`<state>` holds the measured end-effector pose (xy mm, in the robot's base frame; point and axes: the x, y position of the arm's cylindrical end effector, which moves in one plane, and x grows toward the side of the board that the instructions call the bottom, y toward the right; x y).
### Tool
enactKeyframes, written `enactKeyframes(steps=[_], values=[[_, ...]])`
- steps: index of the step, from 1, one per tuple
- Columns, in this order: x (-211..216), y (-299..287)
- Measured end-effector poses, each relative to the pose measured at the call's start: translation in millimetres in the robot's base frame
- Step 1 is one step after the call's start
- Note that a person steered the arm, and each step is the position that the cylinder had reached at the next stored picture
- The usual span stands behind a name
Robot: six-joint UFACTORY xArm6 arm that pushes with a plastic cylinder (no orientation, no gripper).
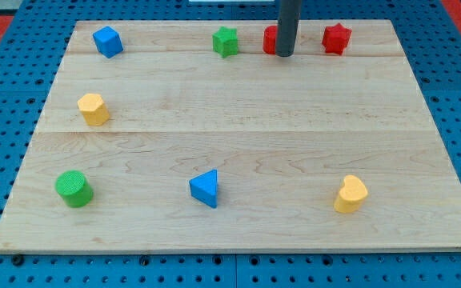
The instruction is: Push the green circle to the left side of the board
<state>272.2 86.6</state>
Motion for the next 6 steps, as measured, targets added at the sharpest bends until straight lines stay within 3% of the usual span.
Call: enactKeyframes(steps=[1, 2, 3, 4, 5, 6], values=[[13.8, 0.0], [79.3, -40.5], [122.1, -138.0], [219.1, -206.1], [269.3, -291.3], [333.9, -300.5]])
